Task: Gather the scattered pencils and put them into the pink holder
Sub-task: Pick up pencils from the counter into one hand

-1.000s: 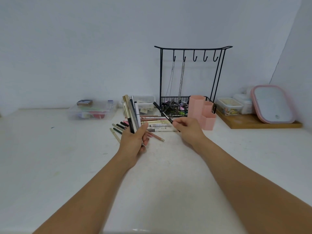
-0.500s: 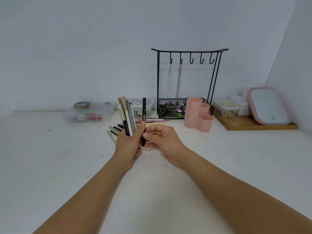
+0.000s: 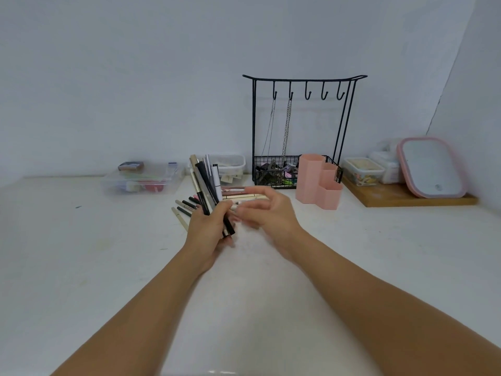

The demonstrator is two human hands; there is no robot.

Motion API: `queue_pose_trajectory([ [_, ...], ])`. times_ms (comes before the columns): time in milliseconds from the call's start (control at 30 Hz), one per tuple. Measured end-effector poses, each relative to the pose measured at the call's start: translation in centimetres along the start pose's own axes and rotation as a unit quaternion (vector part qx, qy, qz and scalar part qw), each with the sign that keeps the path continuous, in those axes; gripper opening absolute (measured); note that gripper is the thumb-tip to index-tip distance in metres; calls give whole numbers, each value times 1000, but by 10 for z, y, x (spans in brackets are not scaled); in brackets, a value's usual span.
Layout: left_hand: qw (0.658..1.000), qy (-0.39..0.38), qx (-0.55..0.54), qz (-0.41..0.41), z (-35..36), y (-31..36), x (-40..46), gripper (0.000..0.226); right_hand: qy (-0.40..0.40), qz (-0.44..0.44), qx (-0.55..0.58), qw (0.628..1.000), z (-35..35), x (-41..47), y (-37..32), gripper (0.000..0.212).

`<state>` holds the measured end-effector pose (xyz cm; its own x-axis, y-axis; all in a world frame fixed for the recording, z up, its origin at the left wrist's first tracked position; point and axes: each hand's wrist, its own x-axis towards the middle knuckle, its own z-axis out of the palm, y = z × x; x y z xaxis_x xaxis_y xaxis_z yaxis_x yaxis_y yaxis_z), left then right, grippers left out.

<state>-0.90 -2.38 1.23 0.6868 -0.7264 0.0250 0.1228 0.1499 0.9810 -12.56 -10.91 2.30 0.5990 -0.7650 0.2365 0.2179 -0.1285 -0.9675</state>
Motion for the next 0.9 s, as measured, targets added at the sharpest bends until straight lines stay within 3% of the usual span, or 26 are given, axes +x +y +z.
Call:
queue_pose_trajectory([
  [33, 1000, 1, -1, -2, 0, -1, 1, 20, 52, -29, -82, 995, -10, 7, 4, 38],
  [100, 1000, -8, 3, -7, 1, -1, 1, 24, 118, -103, -317, 935, -33, 20, 14, 24],
  [167, 1000, -12, 6, -12, 1, 0, 1, 26, 77, -107, -477, 869, -52, 26, 23, 24],
  [233, 1000, -11, 14, -5, 1, 1, 0, 25, 24, -77, -530, 844, -59, 28, 27, 25],
  [367, 1000, -23, 16, 5, 0, 1, -3, 27, 18, -74, -545, 835, -58, 32, 26, 14],
  [533, 1000, 0, 22, 12, 0, 3, -3, 30, 16, -65, -571, 818, -58, 33, 26, 23],
  [700, 1000, 5, 20, 16, -1, 2, -3, 28, 35, -41, -592, 804, -59, 37, 26, 12],
  [800, 1000, 5, 22, 15, -2, 1, -1, 27, 50, -41, -560, 826, -62, 40, 25, 11],
  [900, 1000, 1, 16, 16, -2, 1, 0, 34, 68, -60, -452, 887, -59, 41, 20, 12],
])
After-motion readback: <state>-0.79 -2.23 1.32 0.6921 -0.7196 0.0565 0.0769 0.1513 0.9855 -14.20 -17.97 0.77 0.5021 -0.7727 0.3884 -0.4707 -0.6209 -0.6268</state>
